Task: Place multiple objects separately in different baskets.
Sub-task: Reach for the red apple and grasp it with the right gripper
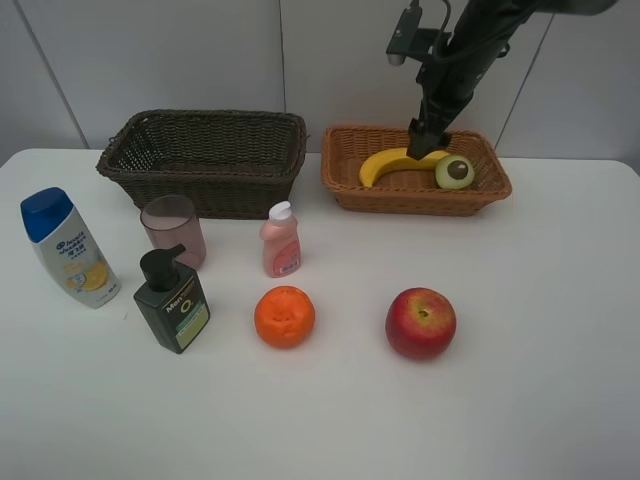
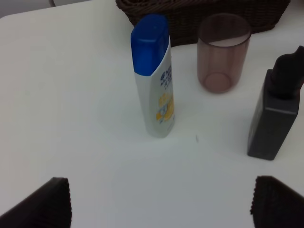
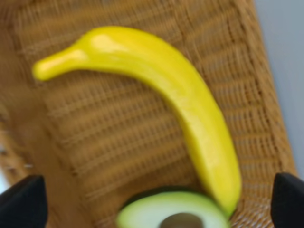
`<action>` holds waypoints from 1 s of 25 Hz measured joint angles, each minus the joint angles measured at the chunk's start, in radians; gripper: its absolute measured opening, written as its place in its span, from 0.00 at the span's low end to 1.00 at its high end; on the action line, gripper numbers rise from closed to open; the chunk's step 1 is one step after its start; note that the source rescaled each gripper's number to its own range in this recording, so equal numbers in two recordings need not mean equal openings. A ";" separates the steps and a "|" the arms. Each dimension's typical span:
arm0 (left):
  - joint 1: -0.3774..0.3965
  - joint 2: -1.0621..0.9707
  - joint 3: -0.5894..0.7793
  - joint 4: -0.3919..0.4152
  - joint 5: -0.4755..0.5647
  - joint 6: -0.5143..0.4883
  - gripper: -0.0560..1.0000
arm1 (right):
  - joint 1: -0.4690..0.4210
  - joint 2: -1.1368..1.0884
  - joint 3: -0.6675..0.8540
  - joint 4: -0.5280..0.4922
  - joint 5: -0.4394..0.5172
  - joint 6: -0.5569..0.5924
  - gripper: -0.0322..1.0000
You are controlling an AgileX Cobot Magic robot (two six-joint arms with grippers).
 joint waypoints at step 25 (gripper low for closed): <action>0.000 0.000 0.000 0.000 0.000 0.000 1.00 | 0.106 -0.420 0.694 0.225 -0.030 0.102 1.00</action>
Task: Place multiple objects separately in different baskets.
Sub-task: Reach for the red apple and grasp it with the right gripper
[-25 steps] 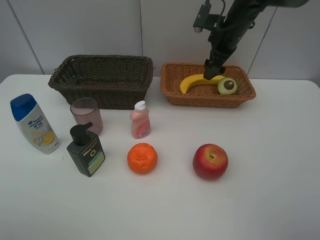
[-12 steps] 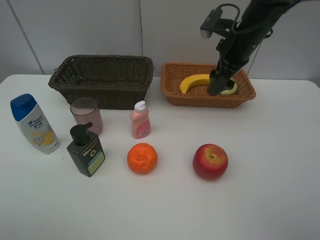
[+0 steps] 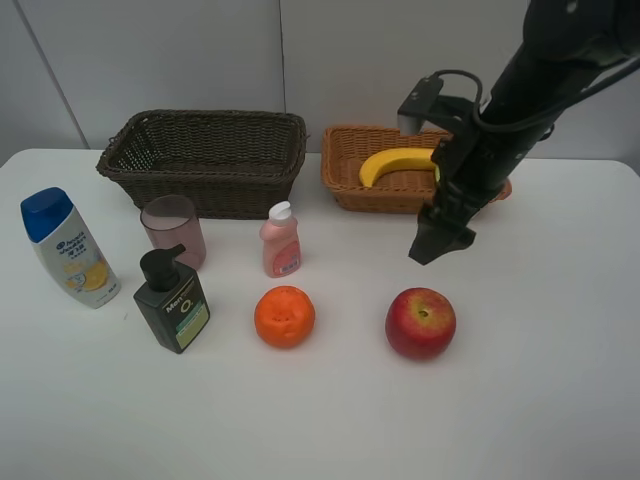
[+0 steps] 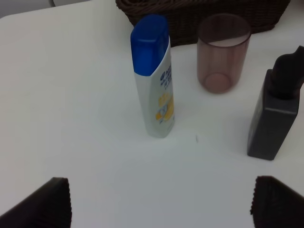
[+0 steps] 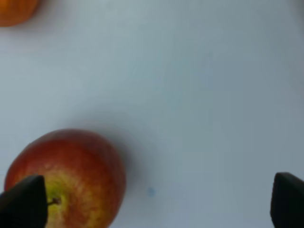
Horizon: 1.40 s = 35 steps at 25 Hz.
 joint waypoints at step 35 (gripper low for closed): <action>0.000 0.000 0.000 0.000 0.000 0.000 1.00 | 0.071 -0.024 0.376 0.138 -0.351 0.000 1.00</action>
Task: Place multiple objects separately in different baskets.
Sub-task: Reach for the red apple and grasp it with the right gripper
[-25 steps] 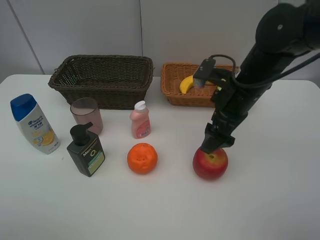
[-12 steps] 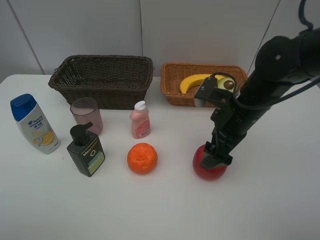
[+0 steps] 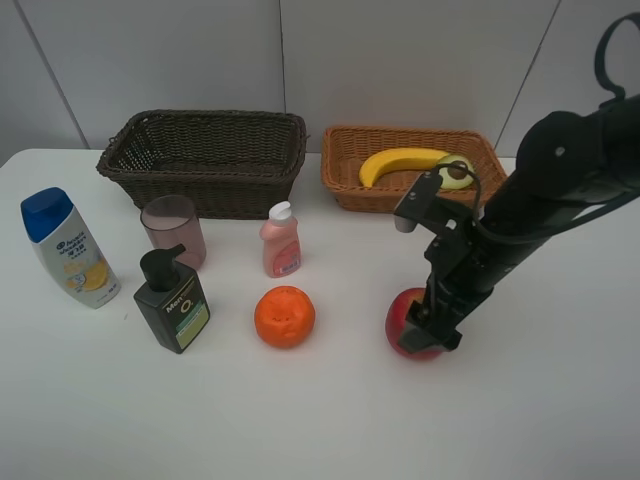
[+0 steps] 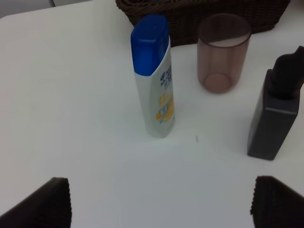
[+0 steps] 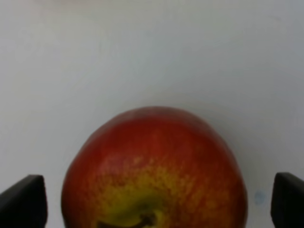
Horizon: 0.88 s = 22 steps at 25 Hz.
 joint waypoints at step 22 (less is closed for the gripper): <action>0.000 0.000 0.000 0.000 0.000 0.000 1.00 | 0.000 0.000 0.033 0.029 -0.072 0.000 1.00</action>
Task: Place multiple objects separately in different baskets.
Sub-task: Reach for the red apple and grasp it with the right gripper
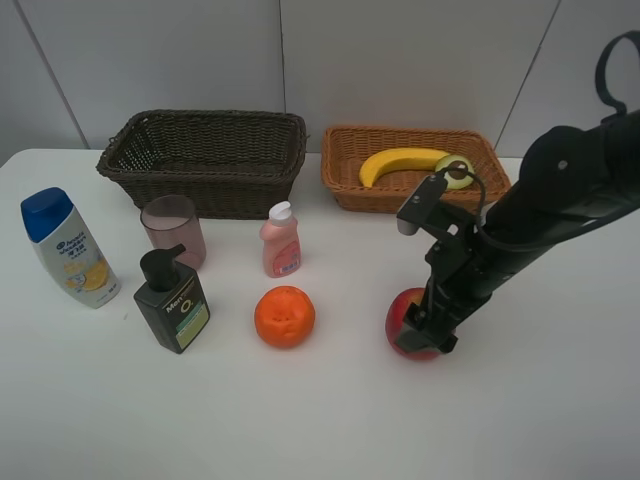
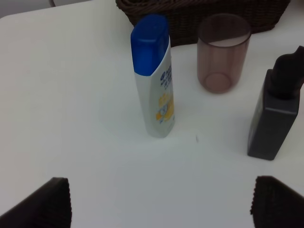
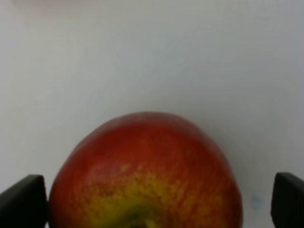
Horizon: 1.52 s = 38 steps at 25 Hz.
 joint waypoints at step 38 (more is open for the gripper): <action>0.000 0.000 0.000 0.000 0.000 0.000 1.00 | 0.000 0.000 -0.001 0.011 0.017 0.000 0.70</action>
